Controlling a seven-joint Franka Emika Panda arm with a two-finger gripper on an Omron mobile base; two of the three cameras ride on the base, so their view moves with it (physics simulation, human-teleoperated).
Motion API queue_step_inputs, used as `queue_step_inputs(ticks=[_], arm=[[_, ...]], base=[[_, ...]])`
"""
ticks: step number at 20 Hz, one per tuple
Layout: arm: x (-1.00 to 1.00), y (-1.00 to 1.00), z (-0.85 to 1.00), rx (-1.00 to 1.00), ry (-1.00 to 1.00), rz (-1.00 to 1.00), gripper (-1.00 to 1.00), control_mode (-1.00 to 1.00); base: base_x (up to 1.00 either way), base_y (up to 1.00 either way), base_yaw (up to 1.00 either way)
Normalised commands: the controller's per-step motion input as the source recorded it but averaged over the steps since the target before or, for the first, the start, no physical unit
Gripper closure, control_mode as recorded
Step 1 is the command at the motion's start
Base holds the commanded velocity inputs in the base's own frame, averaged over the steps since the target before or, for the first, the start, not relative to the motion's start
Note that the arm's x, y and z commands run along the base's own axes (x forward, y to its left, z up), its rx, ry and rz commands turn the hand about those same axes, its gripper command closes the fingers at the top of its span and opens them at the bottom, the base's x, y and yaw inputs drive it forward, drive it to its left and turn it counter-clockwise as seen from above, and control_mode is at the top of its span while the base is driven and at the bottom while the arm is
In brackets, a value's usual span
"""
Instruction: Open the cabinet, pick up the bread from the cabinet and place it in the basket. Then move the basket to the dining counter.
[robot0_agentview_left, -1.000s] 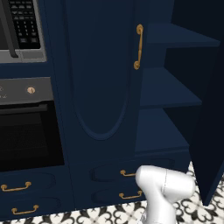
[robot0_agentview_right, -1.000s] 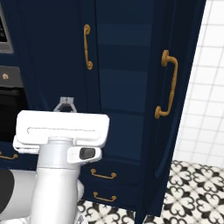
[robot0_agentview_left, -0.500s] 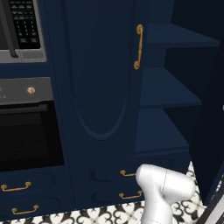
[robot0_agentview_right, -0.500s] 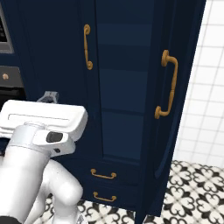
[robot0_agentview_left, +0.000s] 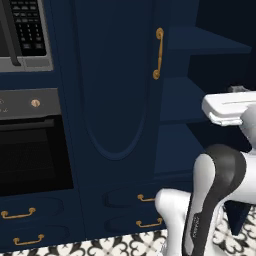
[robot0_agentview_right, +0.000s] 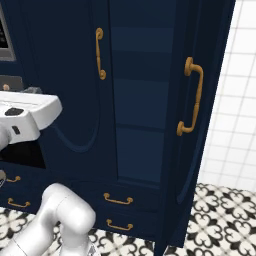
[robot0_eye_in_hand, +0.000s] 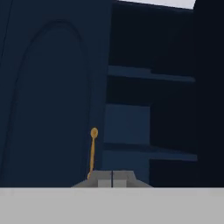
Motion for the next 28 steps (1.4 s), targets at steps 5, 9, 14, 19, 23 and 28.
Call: queue_step_inputs(ticks=[5, 9, 14, 19, 23, 28], arm=[[0.82, 1.0, -0.48, 0.0, 0.15, -0.16, 1.0, -1.0], [0.93, 0.49, -0.45, -0.11, 0.14, -0.52, 1.0, -1.0], [0.96, -0.18, -0.22, -0.27, 0.37, -0.59, 1.0, -1.0], [0.77, -0.92, -0.15, -0.25, 0.43, -0.5, 1.0, -1.0], [0.69, -1.0, -0.32, -0.21, 0.44, -0.44, 1.0, -1.0], [0.64, -1.0, -0.41, -0.17, 0.37, -0.43, 1.0, -1.0]], base=[[0.0, 0.0, 0.0], [0.0, 0.0, 0.0], [0.0, 0.0, 0.0], [0.0, 0.0, 0.0], [0.0, 0.0, 0.0], [0.0, 0.0, 0.0]])
